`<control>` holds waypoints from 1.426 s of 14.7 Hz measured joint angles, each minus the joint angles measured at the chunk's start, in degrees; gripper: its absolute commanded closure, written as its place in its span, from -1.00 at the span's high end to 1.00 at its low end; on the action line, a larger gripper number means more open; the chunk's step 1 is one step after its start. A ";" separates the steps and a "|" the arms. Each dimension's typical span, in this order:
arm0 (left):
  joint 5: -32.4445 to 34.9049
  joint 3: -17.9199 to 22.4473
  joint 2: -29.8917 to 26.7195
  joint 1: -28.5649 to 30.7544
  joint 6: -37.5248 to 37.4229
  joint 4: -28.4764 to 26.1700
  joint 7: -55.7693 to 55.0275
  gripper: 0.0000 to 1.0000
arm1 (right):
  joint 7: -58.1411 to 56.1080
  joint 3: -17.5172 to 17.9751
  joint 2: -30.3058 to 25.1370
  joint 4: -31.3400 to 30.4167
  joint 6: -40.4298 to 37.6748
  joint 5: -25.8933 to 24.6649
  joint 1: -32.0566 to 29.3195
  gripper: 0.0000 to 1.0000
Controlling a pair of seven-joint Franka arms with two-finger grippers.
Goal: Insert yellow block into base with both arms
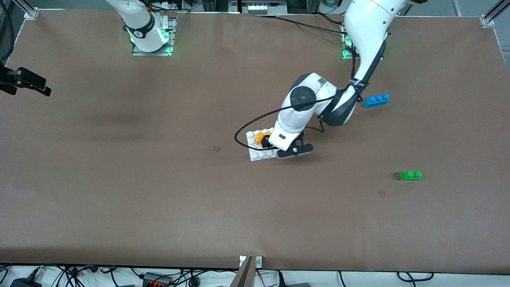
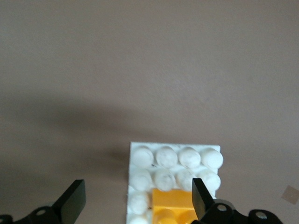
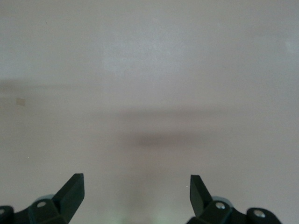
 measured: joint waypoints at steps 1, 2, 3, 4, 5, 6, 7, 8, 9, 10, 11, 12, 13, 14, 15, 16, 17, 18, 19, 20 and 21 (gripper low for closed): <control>0.00 -0.04 -1.13 1.08 -0.37 -0.83 1.07 1.00 | 0.00 0.00 0.00 0.00 0.00 0.00 0.00 1.00; 0.00 -0.14 -2.24 2.16 -1.35 -1.46 2.76 1.00 | 0.00 0.00 0.00 0.00 0.00 0.00 0.00 1.00; -0.02 -0.33 -3.24 3.27 -2.34 -1.93 5.00 1.00 | 0.00 0.00 0.00 0.00 0.01 0.00 0.00 1.00; -0.31 -0.53 -4.20 4.44 -3.38 -2.28 7.36 1.00 | 0.00 0.00 0.00 0.00 0.08 0.00 0.00 1.00; -1.10 -0.64 -5.20 5.65 -4.75 -2.52 10.10 1.00 | 0.00 0.00 0.00 0.00 0.24 0.00 0.00 1.00; -1.81 -0.68 -6.22 6.96 -6.71 -2.70 13.04 1.00 | 0.00 0.00 0.00 0.00 0.55 0.00 0.00 1.00; -2.04 -0.70 -7.30 8.29 -9.09 -2.96 15.66 1.00 | 0.01 0.00 0.00 0.01 0.80 0.00 0.00 1.00; -2.16 -0.72 -8.49 9.70 -11.31 -3.34 17.94 1.00 | 0.01 0.01 0.00 0.01 0.99 0.00 0.01 1.00; -2.27 -0.73 -9.76 11.17 -13.10 -3.86 19.48 1.00 | 0.01 0.02 0.00 0.01 1.16 0.00 0.01 1.00; -2.31 -0.74 -11.10 12.71 -14.79 -4.38 20.26 1.00 | 0.01 0.02 0.00 0.01 1.43 0.00 0.01 1.00; -2.32 -0.74 -12.63 14.39 -16.69 -4.90 20.67 1.00 | 0.09 0.03 0.01 0.01 1.81 0.00 0.01 1.00; -2.32 -0.74 -14.28 16.15 -18.64 -5.24 21.15 1.00 | 0.51 0.04 0.01 0.01 2.04 0.01 0.02 1.00; -2.33 -0.75 -16.01 17.82 -20.69 -5.40 22.13 1.00 | 1.55 0.05 0.02 0.01 2.13 0.02 0.04 1.00; -2.34 -0.75 -17.83 19.40 -22.46 -5.48 23.43 1.00 | 3.25 0.06 0.02 0.01 2.17 0.04 0.12 1.00; -2.34 -0.76 -19.55 20.83 -23.64 -5.59 24.96 1.00 | 4.69 0.11 0.03 0.01 2.18 0.07 0.27 1.00; -2.35 -0.76 -21.13 22.12 -24.95 -5.68 26.80 1.00 | 5.42 0.22 0.06 0.01 2.18 0.13 0.43 1.00; -2.35 -0.77 -22.55 23.29 -26.73 -5.73 28.73 1.00 | 5.86 0.32 0.12 0.01 2.22 0.17 0.64 1.00; -2.36 -0.78 -23.86 24.33 -28.13 -5.77 30.51 1.00 | 6.17 0.38 0.23 0.01 2.36 0.19 0.84 1.00; -2.37 -0.77 -25.19 25.22 -29.19 -5.81 31.71 1.00 | 6.35 0.41 0.35 0.01 2.60 0.20 1.02 1.00; -2.38 -0.78 -26.50 26.05 -30.21 -5.82 32.38 1.00 | 6.39 0.43 0.42 0.01 2.83 0.20 1.14 1.00; -2.38 -0.75 -27.77 26.80 -31.33 -5.80 32.70 1.00 | 6.41 0.45 0.48 0.01 3.12 0.20 1.25 1.00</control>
